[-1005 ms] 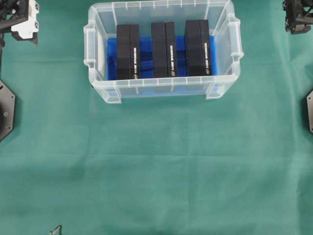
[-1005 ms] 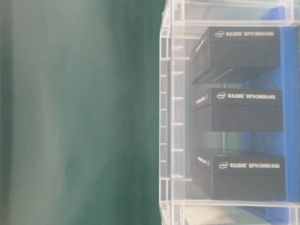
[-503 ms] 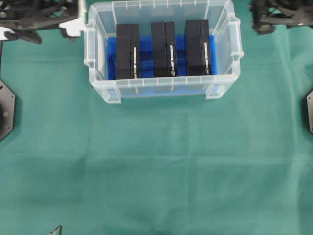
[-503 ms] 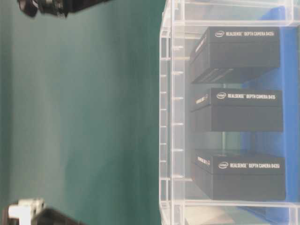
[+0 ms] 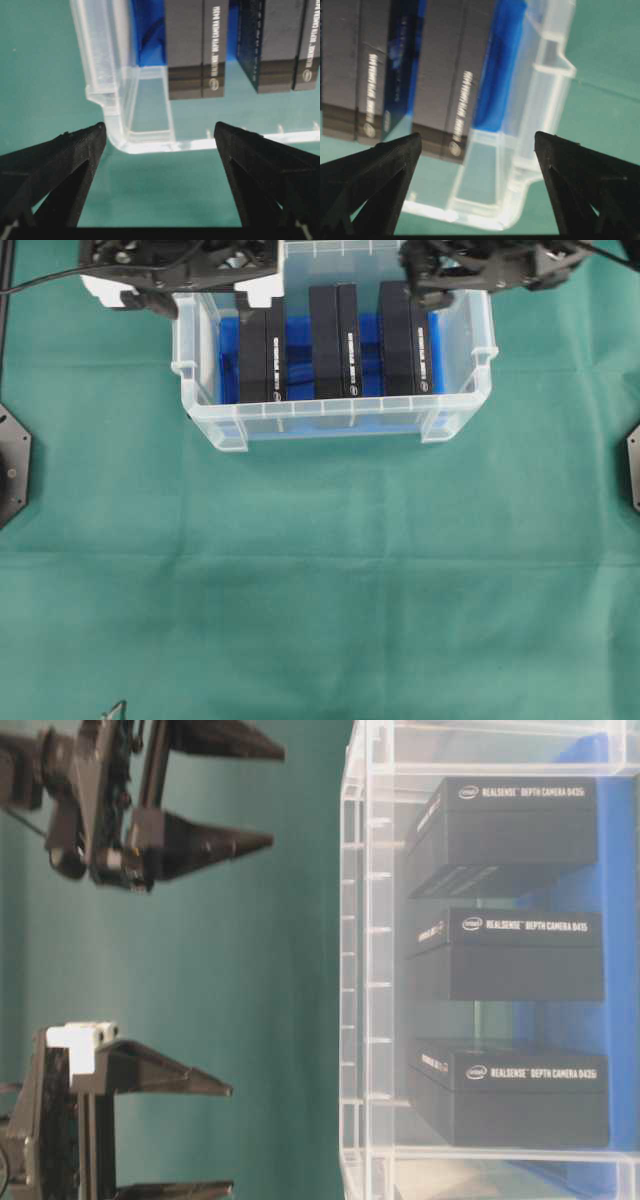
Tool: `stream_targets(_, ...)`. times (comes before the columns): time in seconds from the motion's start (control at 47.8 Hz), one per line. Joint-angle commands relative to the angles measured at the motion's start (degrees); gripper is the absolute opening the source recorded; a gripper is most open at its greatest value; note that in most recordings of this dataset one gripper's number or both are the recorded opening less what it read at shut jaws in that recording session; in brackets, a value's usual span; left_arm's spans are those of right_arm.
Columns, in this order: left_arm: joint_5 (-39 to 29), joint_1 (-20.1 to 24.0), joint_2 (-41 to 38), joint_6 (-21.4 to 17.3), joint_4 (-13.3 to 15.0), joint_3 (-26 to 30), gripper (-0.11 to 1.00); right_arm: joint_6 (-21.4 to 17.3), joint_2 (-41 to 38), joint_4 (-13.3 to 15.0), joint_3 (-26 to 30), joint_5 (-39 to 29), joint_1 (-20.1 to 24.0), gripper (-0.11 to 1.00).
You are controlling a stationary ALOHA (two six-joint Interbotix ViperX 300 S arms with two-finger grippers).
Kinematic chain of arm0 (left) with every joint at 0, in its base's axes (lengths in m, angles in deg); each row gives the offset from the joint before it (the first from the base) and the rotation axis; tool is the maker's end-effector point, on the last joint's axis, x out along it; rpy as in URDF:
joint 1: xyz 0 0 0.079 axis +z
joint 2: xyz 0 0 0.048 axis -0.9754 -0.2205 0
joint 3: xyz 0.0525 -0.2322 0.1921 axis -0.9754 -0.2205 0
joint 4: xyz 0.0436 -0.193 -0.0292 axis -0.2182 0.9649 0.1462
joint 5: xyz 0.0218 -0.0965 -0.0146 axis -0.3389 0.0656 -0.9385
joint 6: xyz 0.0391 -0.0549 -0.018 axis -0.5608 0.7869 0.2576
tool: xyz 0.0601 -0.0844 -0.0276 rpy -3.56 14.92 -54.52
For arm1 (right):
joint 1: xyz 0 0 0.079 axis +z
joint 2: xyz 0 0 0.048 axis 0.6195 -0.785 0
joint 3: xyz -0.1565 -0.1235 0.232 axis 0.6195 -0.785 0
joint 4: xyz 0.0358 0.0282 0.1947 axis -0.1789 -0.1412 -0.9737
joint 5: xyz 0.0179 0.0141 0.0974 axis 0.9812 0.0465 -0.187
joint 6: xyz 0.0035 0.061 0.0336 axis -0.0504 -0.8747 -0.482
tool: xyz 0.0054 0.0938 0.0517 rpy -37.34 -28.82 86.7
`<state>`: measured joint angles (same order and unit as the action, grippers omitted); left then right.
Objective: Take the box out of the case with both arms.
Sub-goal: 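Move both open grippers over the left and right black boxes, then align both grippers above the left and right boxes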
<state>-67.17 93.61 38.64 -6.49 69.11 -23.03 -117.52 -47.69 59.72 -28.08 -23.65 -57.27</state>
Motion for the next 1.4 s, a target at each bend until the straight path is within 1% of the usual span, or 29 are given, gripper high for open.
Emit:
stream_targets(0.0,0.5,-0.2,0.2,0.0,-0.4,1.9,0.89,0.4,-0.6,-0.4,3.4,0.8,0.4,0.97)
stream_targets(0.147,1.2,-0.2,-0.1,0.3,-0.5,1.4,0.89,1.3,-3.3,-1.4,6.3,0.7,1.0,0.97)
stream_targets(0.272,2.2,-0.3,-0.2,0.4,-0.5,0.8,0.89,1.8,-4.7,-1.4,7.4,0.3,1.1,0.97)
stream_targets(0.628,4.8,-0.2,-1.1,0.2,-0.6,-0.4,0.89,1.8,-5.0,-1.3,7.3,0.4,1.1,0.97)
stream_targets(1.089,6.4,-0.1,-2.6,0.0,-0.7,0.4,0.89,1.8,-5.2,-1.3,7.2,0.4,1.1,0.97)
stream_targets(1.382,6.6,-0.1,-4.0,-0.7,-0.7,2.1,0.89,1.8,-5.2,-1.3,7.0,0.4,1.1,0.97)
